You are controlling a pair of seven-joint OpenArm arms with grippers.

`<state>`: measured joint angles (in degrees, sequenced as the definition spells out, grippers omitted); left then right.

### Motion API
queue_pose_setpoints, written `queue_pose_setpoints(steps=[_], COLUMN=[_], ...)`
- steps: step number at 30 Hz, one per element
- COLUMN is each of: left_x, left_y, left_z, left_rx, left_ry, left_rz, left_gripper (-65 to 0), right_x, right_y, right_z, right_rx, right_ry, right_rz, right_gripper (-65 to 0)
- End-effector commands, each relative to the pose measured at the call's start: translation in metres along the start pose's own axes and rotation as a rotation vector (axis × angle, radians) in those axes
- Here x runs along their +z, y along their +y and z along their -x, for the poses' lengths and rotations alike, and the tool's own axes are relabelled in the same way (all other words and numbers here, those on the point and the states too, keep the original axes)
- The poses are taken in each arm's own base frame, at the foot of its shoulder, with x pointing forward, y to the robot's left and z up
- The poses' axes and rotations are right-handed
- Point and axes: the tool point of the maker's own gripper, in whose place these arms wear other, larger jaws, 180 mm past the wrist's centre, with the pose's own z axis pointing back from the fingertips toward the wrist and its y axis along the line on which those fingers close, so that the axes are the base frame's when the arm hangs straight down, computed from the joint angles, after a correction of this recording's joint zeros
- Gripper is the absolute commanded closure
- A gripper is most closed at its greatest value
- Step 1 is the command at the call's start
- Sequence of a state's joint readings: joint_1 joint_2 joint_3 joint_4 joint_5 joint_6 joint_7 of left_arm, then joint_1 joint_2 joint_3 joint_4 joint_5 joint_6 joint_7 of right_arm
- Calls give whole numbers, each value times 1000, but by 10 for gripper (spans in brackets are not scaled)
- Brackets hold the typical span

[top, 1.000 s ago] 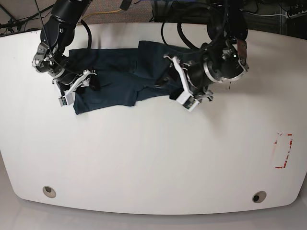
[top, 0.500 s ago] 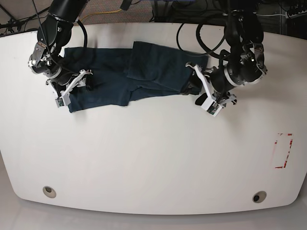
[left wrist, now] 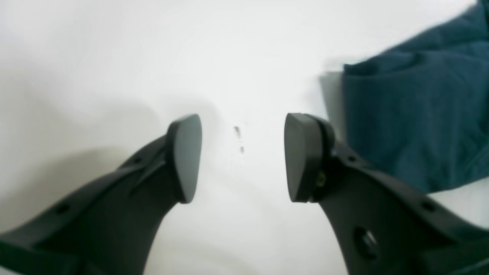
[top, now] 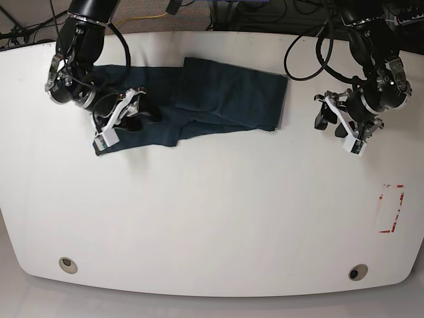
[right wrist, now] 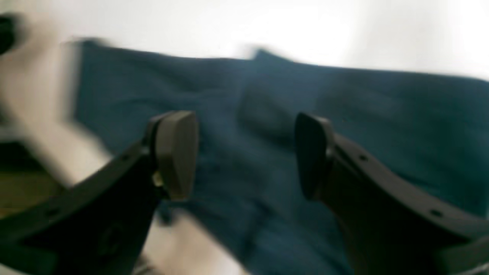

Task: Fold the T-shirt properly
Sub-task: 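Release with the left gripper and press the folded end with the right gripper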

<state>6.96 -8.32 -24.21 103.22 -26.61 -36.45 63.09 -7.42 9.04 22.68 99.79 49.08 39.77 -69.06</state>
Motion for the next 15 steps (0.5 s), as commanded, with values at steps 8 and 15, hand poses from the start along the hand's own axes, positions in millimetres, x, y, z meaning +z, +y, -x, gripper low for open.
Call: queue_pose_setpoints(steps=[8,15], left_x=[7,6], left_y=[7,3], left_z=[-11,-4], left_rx=[-7,0], left_ry=[-45,-31], left_rz=[-16,-9], left_gripper=[-311,-311], right_x=[-29,-41], right_y=[53,45], right_z=[5,18], right_rx=[93,181], right_ry=[58,165], right_rz=[-165,-84], right_gripper=[-384,-380])
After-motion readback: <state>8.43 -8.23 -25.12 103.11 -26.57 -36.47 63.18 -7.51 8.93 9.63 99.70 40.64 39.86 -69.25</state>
